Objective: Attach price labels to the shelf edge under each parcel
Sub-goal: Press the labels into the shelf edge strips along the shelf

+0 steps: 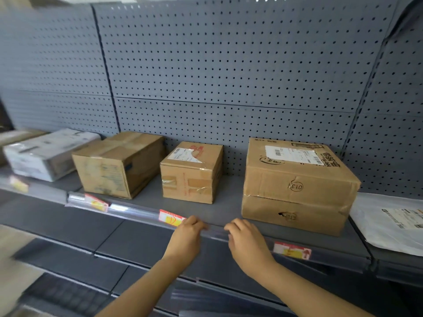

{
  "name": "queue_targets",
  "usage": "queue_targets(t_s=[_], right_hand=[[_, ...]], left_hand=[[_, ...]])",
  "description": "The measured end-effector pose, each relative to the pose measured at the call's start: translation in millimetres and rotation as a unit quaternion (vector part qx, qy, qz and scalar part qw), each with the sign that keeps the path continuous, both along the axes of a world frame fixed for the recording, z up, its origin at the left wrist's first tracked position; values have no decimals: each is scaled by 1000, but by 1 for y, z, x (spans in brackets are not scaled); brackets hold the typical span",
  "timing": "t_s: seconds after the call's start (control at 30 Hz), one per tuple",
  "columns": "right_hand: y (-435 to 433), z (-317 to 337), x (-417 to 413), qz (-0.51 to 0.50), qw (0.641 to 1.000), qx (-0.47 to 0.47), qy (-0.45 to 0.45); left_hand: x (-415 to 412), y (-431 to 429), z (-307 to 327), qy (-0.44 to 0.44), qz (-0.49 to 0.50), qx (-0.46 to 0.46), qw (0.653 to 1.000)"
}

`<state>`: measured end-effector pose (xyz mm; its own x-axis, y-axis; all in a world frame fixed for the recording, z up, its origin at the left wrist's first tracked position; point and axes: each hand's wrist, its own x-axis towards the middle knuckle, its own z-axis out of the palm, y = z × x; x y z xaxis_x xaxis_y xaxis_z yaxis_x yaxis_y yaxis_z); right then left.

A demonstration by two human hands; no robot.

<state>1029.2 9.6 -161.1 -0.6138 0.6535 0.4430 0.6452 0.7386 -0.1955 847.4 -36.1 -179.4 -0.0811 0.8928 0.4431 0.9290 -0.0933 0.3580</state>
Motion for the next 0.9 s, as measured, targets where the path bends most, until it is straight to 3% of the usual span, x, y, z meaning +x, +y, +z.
queue_targets(t_s=[0.2, 0.33, 0.57, 0.9], right_hand=[[-13, -5, -89, -30, 998, -49, 38], [-20, -7, -129, -86, 992, -77, 41], [-28, -8, -155, -185, 974, -110, 68], [-22, -10, -157, -195, 974, -95, 68]], left_hand=[[-95, -8, 12, 5, 45, 21, 999], [-141, 0, 7, 6, 39, -16, 999], [-148, 7, -2, -13, -44, -22, 999], [-146, 11, -8, -8, -66, -26, 997]])
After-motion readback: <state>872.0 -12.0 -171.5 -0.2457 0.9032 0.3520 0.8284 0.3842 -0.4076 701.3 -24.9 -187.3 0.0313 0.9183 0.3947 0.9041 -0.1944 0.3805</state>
